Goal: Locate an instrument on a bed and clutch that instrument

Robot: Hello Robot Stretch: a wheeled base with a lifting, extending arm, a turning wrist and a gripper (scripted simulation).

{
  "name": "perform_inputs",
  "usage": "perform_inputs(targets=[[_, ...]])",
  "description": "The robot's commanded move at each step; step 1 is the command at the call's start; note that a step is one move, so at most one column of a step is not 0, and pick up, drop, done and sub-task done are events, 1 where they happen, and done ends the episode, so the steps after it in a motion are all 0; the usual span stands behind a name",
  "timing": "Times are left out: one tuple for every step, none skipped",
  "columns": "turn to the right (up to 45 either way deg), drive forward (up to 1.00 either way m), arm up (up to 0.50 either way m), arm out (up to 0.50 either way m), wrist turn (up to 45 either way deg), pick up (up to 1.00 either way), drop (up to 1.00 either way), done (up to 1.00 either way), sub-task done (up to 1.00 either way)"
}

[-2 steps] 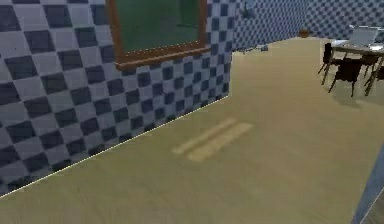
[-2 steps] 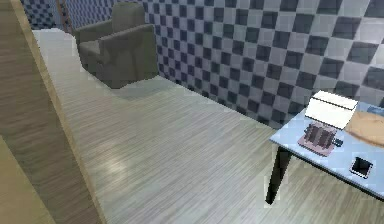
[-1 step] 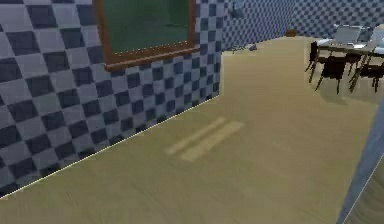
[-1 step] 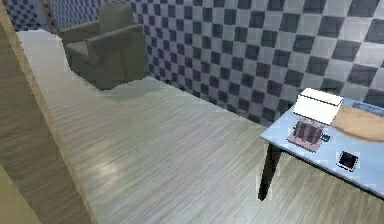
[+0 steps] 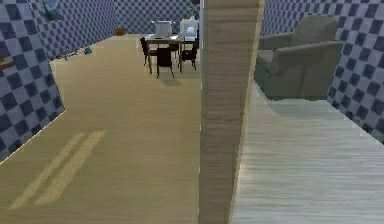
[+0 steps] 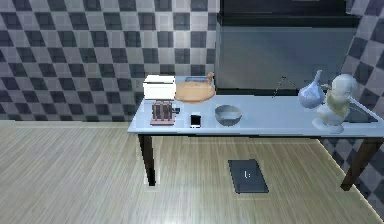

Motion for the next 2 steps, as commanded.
perform_inputs(targets=[[0.0,0.05,0.0,0.0,0.0,0.0,0.0,0.0,0.0],[0.0,0.25,0.0,0.0,0.0,0.0,0.0,0.0,0.0]])
